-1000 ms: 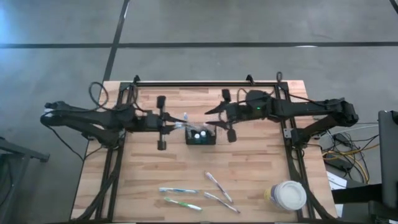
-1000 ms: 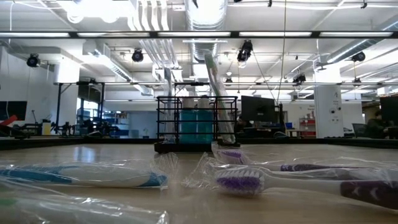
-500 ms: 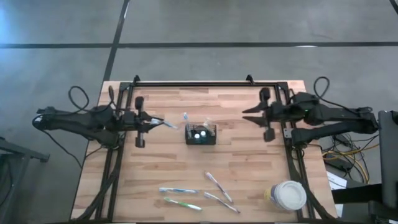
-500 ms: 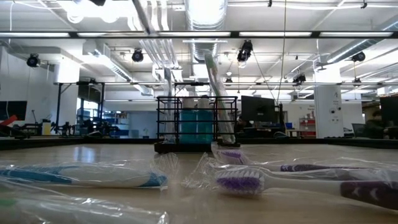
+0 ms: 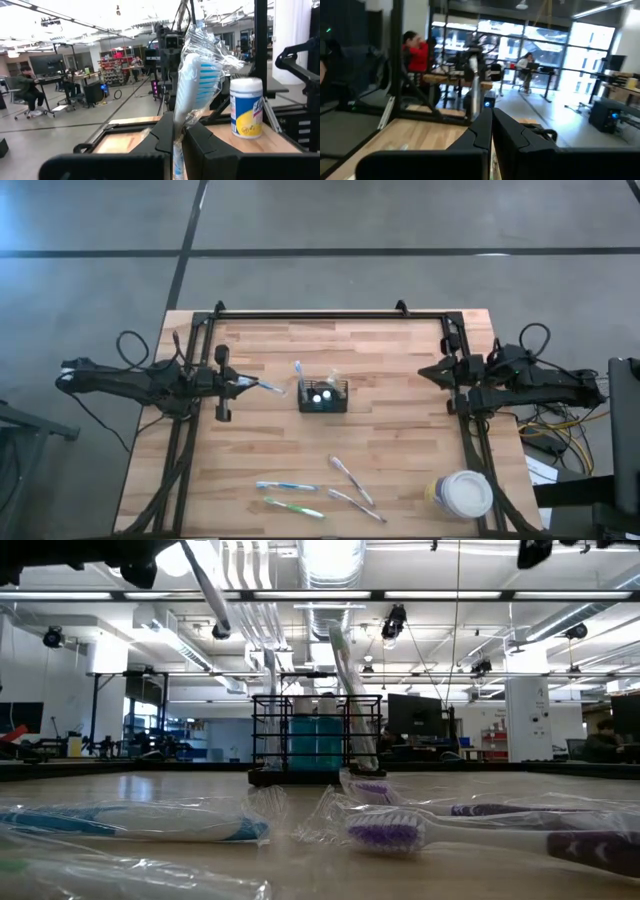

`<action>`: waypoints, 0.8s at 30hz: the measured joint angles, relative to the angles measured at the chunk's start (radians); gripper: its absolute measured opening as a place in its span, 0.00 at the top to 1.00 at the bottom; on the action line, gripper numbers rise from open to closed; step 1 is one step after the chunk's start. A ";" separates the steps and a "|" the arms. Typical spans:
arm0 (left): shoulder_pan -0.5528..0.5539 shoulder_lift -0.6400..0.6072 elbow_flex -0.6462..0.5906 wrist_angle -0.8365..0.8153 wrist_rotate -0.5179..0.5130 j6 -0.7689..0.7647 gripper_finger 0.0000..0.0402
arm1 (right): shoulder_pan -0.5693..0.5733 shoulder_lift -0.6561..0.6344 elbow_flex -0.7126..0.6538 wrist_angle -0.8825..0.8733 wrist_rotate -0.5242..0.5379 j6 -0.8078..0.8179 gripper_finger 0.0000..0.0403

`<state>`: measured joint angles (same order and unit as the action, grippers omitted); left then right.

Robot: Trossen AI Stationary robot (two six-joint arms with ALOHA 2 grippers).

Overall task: Pick & Place toothbrushing station
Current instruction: Put the right blue toothbrush into the black mesh organizer

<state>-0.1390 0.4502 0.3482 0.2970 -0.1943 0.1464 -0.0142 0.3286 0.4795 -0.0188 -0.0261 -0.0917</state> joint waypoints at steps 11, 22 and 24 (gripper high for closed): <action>0.000 -0.004 -0.067 0.069 0.016 0.049 0.96 | 0.001 -0.311 -0.234 0.010 0.028 0.036 0.98; 0.009 -0.024 -0.110 0.117 0.025 0.092 0.96 | 0.001 -0.310 -0.281 0.029 0.054 0.045 0.98; 0.015 -0.046 -0.120 0.116 0.025 0.107 0.96 | 0.001 -0.321 -0.281 0.027 0.054 0.046 0.98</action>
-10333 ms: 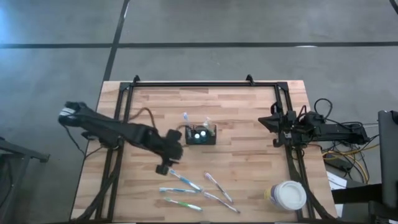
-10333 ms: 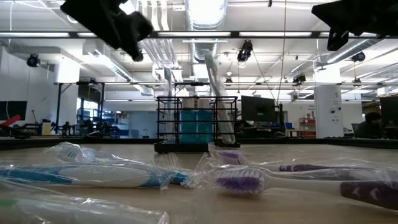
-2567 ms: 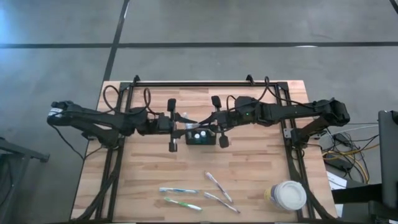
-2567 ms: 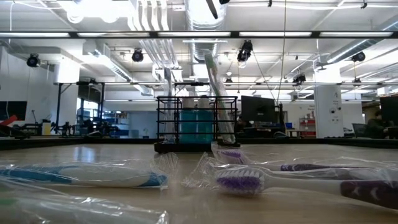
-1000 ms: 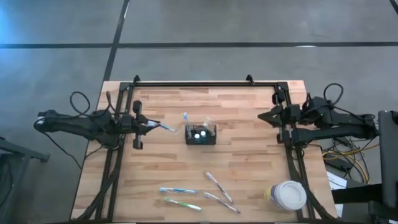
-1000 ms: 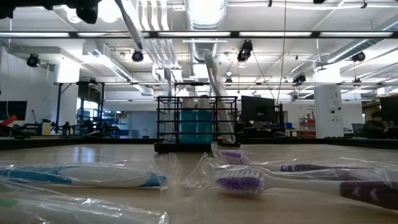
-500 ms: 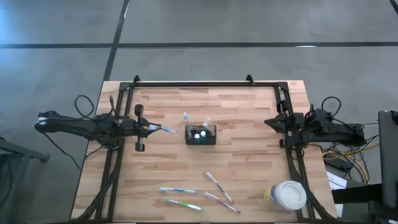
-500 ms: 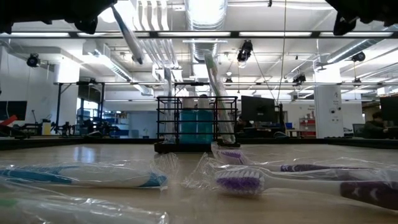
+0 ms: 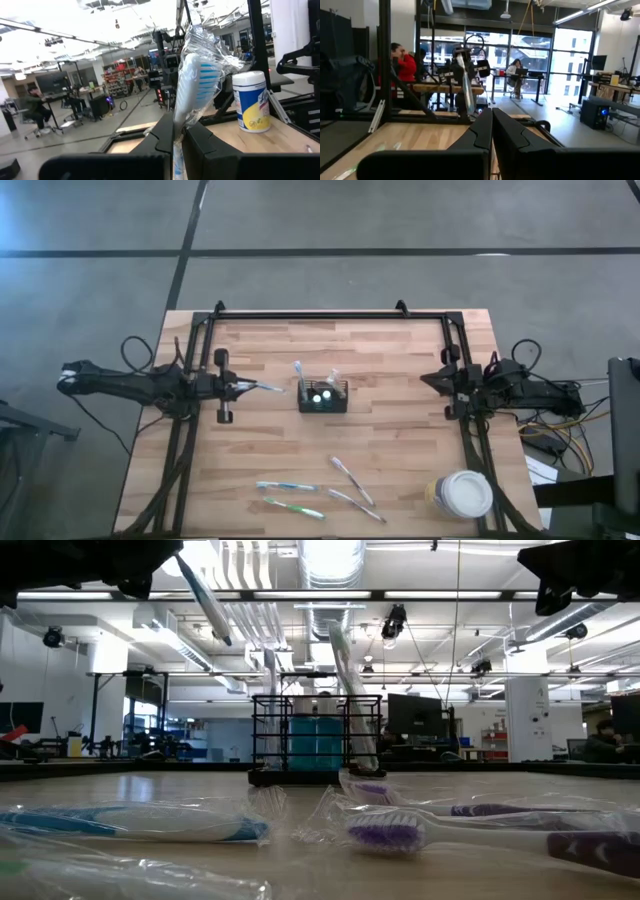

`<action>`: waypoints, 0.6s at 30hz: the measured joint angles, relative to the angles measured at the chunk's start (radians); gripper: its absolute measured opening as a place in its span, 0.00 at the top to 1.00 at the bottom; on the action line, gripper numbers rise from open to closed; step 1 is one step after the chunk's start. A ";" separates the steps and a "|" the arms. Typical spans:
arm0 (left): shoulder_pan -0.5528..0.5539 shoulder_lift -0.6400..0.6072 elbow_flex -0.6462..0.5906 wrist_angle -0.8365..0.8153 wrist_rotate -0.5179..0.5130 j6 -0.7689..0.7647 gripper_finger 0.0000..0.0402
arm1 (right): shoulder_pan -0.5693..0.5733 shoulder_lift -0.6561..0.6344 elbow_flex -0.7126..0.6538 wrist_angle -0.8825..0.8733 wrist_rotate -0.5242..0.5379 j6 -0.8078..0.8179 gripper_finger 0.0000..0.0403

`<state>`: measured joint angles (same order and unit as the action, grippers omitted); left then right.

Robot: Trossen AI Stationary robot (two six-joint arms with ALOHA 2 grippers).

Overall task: Pick & Place toothbrushing station
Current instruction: Put the right blue toothbrush into the black mesh organizer

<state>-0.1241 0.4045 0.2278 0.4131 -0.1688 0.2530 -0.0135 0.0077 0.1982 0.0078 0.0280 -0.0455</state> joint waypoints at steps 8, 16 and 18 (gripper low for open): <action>0.050 -0.130 -0.087 -0.008 0.036 -0.021 0.96 | 0.000 -0.006 0.000 -0.005 0.000 0.006 0.98; 0.073 -0.210 -0.122 -0.046 0.066 -0.046 0.96 | 0.000 -0.006 0.000 -0.004 0.000 0.012 0.98; 0.074 -0.218 -0.122 -0.058 0.067 -0.051 0.96 | 0.000 -0.006 0.000 -0.004 0.001 0.015 0.98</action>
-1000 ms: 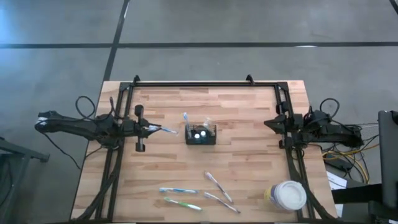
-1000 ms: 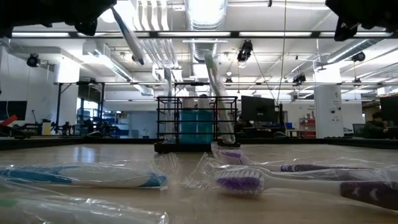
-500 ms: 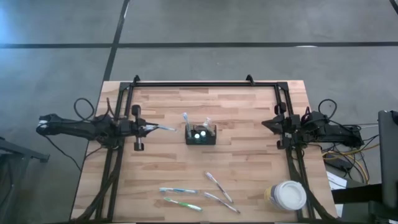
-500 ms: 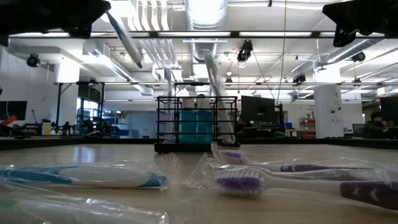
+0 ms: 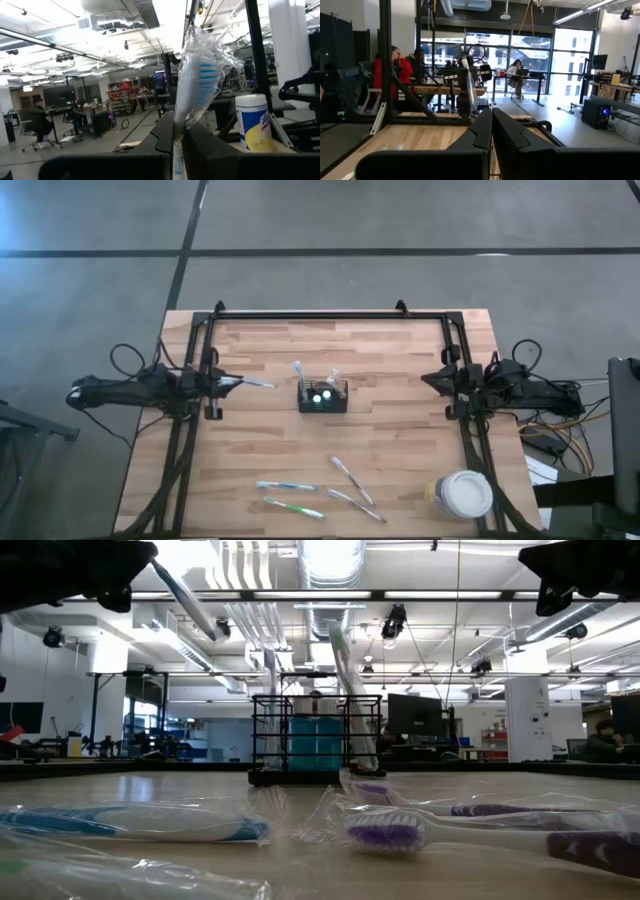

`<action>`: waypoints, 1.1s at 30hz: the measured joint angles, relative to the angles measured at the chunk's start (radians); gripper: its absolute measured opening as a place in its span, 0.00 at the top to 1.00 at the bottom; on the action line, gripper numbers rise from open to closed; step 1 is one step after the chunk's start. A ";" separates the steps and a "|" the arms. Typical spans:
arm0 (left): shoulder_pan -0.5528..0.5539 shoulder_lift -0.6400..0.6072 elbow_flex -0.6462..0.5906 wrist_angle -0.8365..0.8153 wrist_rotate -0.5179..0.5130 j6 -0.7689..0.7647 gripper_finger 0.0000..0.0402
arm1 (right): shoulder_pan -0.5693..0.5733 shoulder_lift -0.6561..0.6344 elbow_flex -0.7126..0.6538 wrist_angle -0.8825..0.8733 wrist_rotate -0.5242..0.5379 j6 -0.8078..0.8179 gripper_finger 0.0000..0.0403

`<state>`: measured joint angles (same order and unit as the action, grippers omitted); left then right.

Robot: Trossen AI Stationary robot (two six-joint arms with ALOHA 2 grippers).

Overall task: Pick & Place toothbrushing station
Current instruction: Put the right blue toothbrush into the black mesh organizer

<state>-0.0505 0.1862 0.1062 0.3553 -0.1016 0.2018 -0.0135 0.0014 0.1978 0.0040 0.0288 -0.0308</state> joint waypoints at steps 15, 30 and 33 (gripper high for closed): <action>0.001 -0.004 0.001 -0.005 0.013 -0.002 0.96 | 0.000 0.001 0.000 0.000 0.028 0.028 0.98; 0.003 0.106 0.090 -0.034 0.121 -0.064 0.96 | 0.000 0.001 0.000 0.000 0.068 0.031 0.98; 0.003 0.222 0.155 -0.032 0.125 -0.034 0.96 | 0.000 0.001 0.000 0.000 0.082 0.031 0.98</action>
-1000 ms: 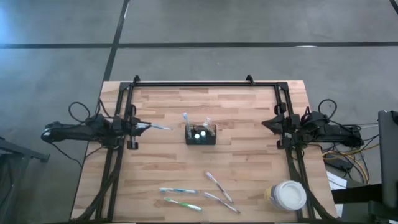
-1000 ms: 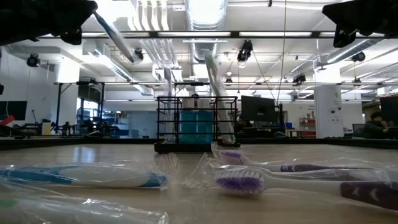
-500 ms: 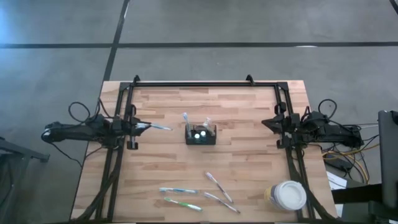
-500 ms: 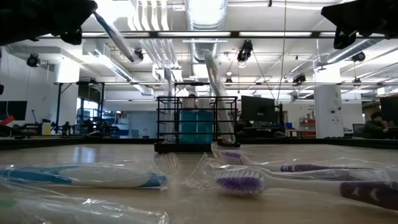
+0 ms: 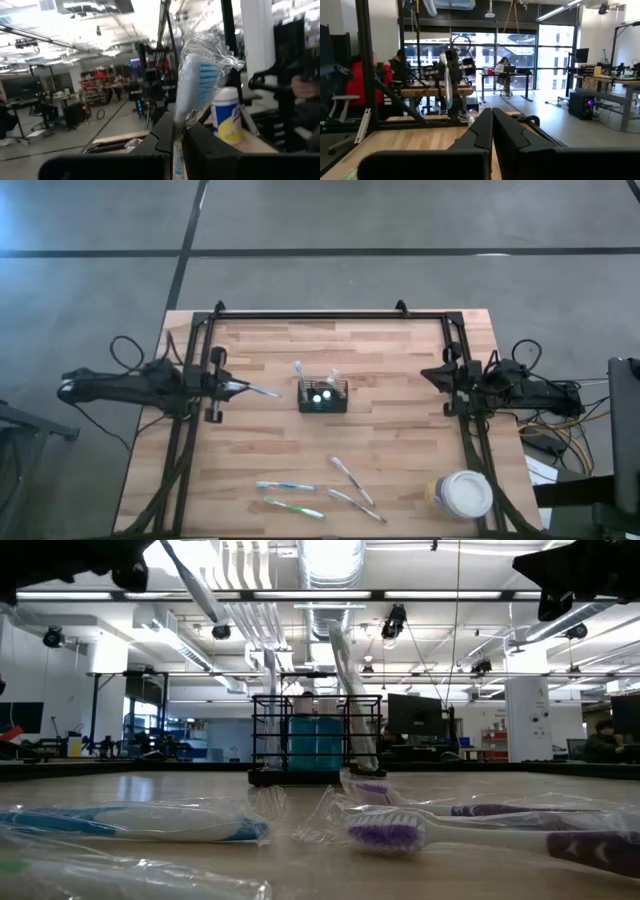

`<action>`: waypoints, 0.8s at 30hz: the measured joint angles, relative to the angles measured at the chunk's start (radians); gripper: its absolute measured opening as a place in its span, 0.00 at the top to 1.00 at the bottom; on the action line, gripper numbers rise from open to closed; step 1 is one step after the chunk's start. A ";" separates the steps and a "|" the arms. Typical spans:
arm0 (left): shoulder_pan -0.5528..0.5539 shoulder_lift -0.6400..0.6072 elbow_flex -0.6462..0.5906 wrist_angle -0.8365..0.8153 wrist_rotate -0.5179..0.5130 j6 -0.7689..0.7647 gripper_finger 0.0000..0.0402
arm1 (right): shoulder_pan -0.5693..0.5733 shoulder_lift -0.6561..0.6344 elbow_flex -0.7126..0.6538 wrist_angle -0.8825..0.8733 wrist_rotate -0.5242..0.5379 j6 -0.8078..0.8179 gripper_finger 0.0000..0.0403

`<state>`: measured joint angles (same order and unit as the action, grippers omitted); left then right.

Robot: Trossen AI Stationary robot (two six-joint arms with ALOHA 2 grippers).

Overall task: Pick & Place toothbrushing station
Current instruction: Put the right blue toothbrush into the black mesh organizer

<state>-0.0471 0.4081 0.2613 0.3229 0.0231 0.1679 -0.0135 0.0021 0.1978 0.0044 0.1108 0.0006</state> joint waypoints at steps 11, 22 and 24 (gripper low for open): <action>0.058 0.418 0.191 0.060 -0.018 0.063 0.96 | 0.000 0.000 -0.019 0.001 0.002 0.001 0.98; 0.169 0.652 0.262 0.140 0.051 0.015 0.96 | 0.000 0.000 -0.021 0.000 -0.001 0.000 0.98; 0.182 0.680 0.277 0.140 0.055 0.015 0.96 | 0.000 0.001 -0.021 0.000 -0.002 0.000 0.98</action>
<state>0.1344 1.0883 0.5387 0.4626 0.0776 0.1826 -0.0135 0.0029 0.1768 0.0044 0.1089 0.0010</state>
